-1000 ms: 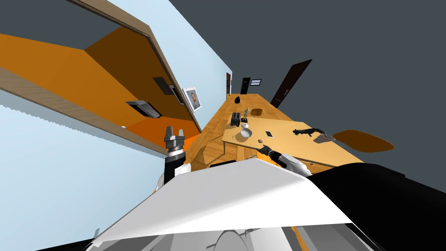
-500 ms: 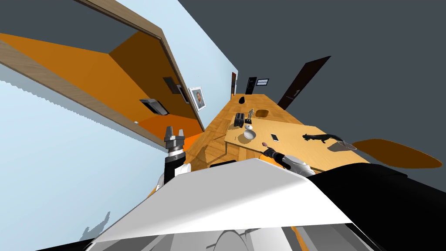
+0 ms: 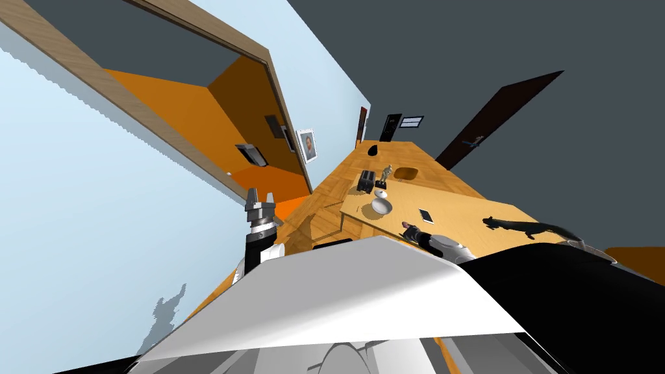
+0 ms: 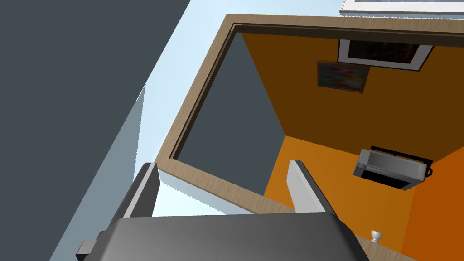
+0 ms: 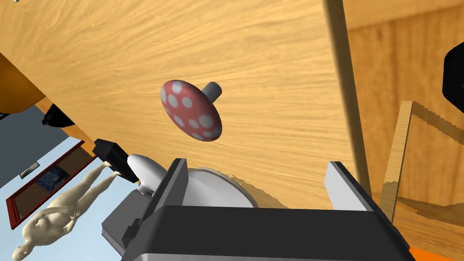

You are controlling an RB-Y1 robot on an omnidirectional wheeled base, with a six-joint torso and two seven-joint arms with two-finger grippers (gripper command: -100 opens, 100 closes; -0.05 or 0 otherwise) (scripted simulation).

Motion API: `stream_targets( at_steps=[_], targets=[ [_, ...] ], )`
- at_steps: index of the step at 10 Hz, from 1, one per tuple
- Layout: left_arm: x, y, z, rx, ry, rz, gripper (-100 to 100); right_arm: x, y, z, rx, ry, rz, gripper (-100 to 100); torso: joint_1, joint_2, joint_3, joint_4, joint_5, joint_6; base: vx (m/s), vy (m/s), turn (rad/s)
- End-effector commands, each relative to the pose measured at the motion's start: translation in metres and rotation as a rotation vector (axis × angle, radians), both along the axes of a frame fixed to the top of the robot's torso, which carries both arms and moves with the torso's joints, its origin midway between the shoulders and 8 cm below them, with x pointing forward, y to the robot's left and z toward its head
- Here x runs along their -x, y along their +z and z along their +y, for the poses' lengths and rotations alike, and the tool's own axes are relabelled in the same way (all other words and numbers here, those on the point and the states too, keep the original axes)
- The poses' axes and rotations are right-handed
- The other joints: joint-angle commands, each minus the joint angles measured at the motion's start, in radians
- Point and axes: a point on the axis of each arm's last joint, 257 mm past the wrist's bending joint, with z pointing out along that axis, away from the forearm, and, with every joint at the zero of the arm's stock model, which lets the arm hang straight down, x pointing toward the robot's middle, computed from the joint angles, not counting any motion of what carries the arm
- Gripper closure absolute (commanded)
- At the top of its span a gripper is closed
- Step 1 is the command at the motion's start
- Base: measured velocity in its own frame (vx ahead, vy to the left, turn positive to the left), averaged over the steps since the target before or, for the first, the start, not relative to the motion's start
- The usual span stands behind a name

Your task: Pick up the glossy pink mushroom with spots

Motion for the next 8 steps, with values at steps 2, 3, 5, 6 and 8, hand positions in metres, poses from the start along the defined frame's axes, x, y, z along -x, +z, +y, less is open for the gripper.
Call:
stream_targets(
  at_steps=[2, 3, 5, 6, 8],
  targets=[
    [0.0, 0.0, 0.0, 0.0, 0.0, 0.0, 0, 0.032, -0.004, -0.027, 0.075, 0.014, 0.086, -100, 0.0, 0.001, 0.0, 0.0, 0.0, 0.001, 0.02, -0.02, 0.155],
    [0.0, 0.0, 0.0, 0.0, 0.0, 0.0, 0, 0.037, -0.004, -0.03, 0.078, 0.007, 0.093, -100, 0.0, 0.002, 0.001, 0.0, 0.0, 0.0, 0.011, -0.016, 0.106],
    [0.0, 0.0, 0.0, 0.0, 0.0, 0.0, 0, 0.063, -0.006, -0.049, 0.142, 0.036, 0.173, -100, 0.001, 0.002, 0.001, 0.0, 0.0, 0.0, 0.02, -0.017, 0.225],
    [0.0, 0.0, 0.0, 0.0, 0.0, 0.0, 0, 0.066, -0.006, -0.051, 0.143, 0.032, 0.177, -100, 0.0, 0.001, 0.001, 0.0, 0.0, 0.0, 0.017, -0.02, 0.072],
    [0.0, 0.0, 0.0, 0.0, 0.0, 0.0, 0, 0.081, -0.007, -0.06, 0.171, 0.039, 0.219, -100, 0.001, 0.002, 0.001, 0.0, 0.0, 0.001, 0.012, -0.007, 0.103]
  ],
)
